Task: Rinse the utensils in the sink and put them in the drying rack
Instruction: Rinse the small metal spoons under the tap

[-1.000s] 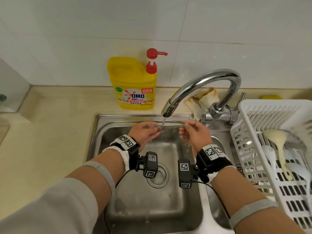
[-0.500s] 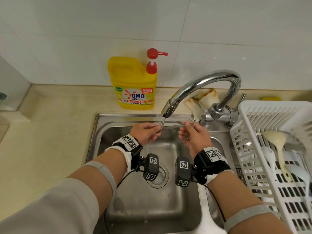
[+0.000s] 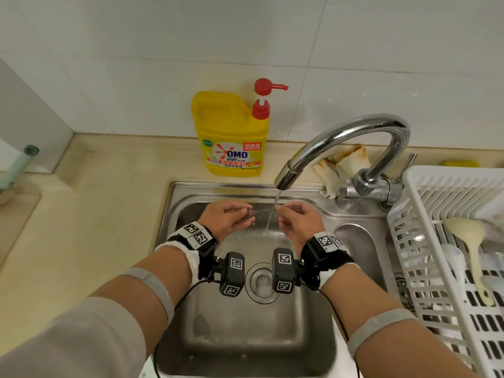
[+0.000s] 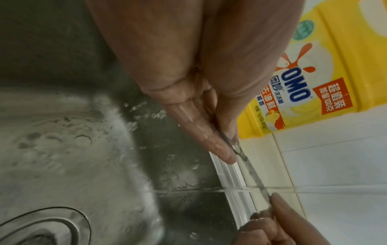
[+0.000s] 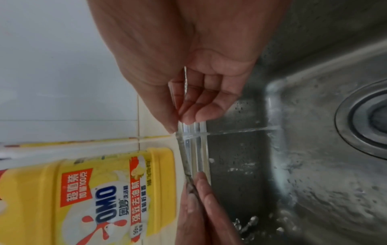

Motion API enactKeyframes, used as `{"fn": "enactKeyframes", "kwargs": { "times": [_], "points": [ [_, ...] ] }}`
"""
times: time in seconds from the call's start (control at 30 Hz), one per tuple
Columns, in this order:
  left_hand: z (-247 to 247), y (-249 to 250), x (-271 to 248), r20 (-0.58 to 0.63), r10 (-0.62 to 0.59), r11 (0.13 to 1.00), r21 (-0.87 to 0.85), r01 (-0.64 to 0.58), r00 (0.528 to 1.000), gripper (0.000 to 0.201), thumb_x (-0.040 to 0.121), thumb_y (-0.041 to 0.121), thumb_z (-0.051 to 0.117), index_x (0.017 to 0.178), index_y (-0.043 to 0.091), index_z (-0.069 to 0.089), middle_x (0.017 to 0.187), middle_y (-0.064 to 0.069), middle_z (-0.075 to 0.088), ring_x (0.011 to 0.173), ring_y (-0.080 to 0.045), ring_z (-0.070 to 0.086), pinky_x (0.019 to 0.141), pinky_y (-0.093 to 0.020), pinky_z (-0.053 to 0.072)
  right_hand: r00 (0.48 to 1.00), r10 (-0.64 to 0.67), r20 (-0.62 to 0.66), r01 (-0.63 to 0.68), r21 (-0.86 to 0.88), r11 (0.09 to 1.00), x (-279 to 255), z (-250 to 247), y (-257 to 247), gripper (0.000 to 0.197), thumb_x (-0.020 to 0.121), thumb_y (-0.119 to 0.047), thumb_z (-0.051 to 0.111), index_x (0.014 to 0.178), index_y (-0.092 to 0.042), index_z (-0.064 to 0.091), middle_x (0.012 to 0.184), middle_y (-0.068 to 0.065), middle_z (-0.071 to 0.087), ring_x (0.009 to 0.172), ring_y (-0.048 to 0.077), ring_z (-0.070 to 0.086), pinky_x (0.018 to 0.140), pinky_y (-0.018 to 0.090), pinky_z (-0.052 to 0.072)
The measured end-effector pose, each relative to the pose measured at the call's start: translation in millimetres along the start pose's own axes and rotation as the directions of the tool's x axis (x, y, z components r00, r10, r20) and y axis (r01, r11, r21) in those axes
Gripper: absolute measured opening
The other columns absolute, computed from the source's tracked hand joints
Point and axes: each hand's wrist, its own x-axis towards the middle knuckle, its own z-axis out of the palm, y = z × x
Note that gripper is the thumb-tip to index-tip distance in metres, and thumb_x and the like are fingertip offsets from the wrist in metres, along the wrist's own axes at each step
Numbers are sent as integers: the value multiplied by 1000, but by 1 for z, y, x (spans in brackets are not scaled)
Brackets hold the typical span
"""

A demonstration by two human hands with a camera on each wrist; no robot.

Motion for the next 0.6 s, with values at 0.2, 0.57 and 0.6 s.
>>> {"fn": "enactKeyframes", "kwargs": {
  "times": [0.2,0.57,0.6],
  "points": [
    [-12,0,-2,-71,3,999,-39,-6,997,20,91,-10,59,103,1,70,97,-15,74,84,-22,74,75,-23,61,996,33,78,-32,-9,999,2,19,4,9,88,-4,72,91,-4,63,77,13,68,63,18,64,64,31,56],
    [-23,0,-2,-141,-11,998,59,20,990,14,95,8,62,104,11,74,95,-10,78,76,-13,75,61,-18,57,997,71,-21,-72,-26,997,0,22,2,29,102,-26,55,89,-5,70,64,8,63,55,17,56,52,26,51],
    [-23,0,-2,-155,-19,998,57,29,988,14,96,10,63,105,9,73,94,-11,78,73,-11,74,59,-18,56,998,59,-7,-59,-21,998,0,20,2,25,101,-22,56,94,-3,71,66,8,63,56,17,56,52,25,51]
  ]
}}
